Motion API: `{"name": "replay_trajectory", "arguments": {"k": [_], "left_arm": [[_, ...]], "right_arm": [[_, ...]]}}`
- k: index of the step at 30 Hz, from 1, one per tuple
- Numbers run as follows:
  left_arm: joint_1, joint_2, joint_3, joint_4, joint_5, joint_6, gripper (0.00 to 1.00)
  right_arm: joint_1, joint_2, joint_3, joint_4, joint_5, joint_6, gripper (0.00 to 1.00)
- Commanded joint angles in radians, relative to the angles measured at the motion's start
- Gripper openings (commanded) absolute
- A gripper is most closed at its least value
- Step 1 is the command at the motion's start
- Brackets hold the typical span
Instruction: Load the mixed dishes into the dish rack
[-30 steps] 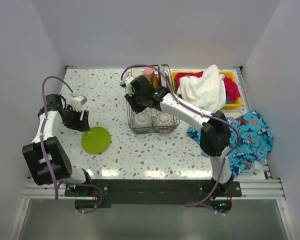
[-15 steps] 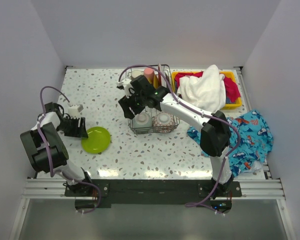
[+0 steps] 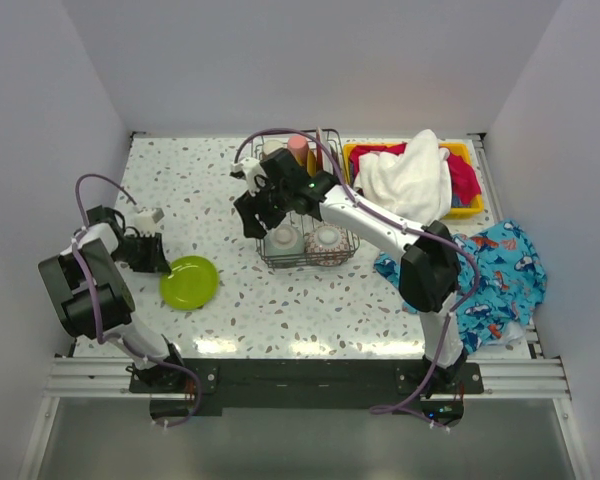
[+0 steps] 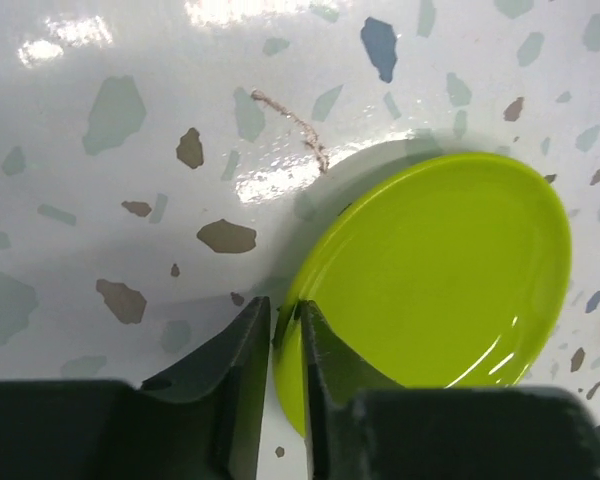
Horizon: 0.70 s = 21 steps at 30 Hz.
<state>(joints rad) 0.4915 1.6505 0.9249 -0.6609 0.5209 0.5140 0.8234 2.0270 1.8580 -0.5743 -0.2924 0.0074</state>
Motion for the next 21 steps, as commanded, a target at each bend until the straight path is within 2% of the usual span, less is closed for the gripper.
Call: {"name": "replay_trajectory", "arguments": {"k": [1, 7, 10, 11, 13, 19, 21], "left_arm": [[0.004, -0.032, 0.064, -0.002, 0.143, 0.000, 0.20], [0.005, -0.046, 0.106, -0.109, 0.224, 0.099, 0.08], [0.007, -0.095, 0.126, -0.170, 0.278, 0.161, 0.02], [0.007, -0.112, 0.138, -0.205, 0.298, 0.182, 0.01], [0.007, -0.159, 0.149, -0.229, 0.329, 0.234, 0.00], [0.007, -0.218, 0.241, -0.457, 0.464, 0.461, 0.00], [0.007, -0.225, 0.267, -0.528, 0.499, 0.491, 0.00]], "right_arm": [[-0.006, 0.028, 0.059, 0.021, -0.193, -0.044, 0.66], [-0.006, 0.081, 0.105, 0.050, -0.301, 0.020, 0.67], [-0.006, 0.110, 0.136, 0.045, -0.385, 0.000, 0.66], [-0.006, 0.133, 0.142, 0.042, -0.425, -0.054, 0.66], [-0.006, 0.154, 0.158, 0.068, -0.487, -0.057, 0.66], [-0.004, 0.245, 0.228, 0.145, -0.530, 0.054, 0.66], [-0.004, 0.265, 0.239, 0.162, -0.544, 0.078, 0.66]]}}
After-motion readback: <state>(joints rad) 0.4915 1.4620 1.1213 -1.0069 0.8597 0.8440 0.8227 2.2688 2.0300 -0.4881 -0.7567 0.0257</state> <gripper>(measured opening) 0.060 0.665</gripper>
